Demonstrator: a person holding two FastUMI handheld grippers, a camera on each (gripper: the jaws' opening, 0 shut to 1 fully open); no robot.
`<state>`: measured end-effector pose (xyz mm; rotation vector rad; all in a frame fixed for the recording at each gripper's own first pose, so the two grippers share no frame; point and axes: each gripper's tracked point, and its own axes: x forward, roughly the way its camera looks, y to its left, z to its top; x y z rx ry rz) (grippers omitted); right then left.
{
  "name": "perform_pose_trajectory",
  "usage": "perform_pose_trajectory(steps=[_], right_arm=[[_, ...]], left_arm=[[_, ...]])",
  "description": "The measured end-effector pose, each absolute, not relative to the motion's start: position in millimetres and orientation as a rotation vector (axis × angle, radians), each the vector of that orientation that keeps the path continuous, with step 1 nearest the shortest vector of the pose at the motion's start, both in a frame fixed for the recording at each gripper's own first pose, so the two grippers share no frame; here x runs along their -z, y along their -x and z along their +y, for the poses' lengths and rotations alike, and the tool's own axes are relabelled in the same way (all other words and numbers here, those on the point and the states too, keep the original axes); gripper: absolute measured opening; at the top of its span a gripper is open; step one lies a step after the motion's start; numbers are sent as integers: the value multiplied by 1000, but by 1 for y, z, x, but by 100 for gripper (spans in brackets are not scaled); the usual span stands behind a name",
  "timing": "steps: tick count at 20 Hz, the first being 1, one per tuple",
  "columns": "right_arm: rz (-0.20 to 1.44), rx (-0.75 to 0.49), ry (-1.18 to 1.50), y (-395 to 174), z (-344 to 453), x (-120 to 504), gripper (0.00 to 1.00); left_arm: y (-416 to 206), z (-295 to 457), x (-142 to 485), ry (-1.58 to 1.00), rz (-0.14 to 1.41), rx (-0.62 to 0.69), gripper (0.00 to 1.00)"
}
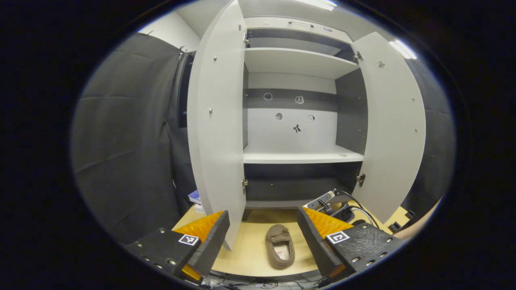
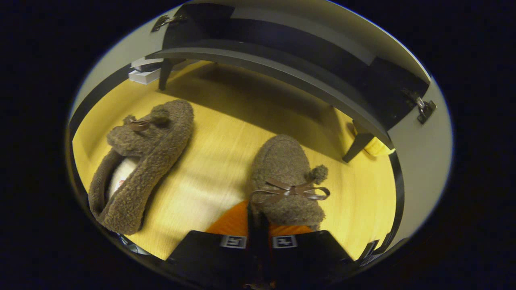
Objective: Grab one shoe with the right hand and put it into the shoe cabinet, grab the other shoe with the left hand and put it into the shoe cabinet; then close the right door with the right hand and the left door with the left hand.
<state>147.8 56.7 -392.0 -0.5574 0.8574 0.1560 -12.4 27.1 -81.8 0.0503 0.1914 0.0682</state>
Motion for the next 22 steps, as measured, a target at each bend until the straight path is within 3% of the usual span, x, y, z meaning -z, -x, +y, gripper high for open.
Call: perform_pose_trajectory(steps=[1,3,4,10,11,14,16,22], right_arm=[[884,-188,558,-139,56,391,1],[891,-227,529,-133,55,385,4],[894,-236,492,-129,57,381,1],[899,-238,286,-85,56,353,4],[893,-243,279,-79,55,345,4],[869,-249,240,-63,53,323,4],[853,-246,204,-53,54,306,4],[746,-240,80,-47,70,237,4]], left_arm=[[14,27,84,-48,191,-68,98],[16,27,87,-40,192,-66,93],[17,27,88,-40,192,-63,98],[19,31,87,-59,179,-49,98],[19,30,88,-62,180,-43,89],[21,27,90,-70,181,-25,89],[22,24,92,-73,181,-11,100],[25,20,91,-91,188,15,100]])
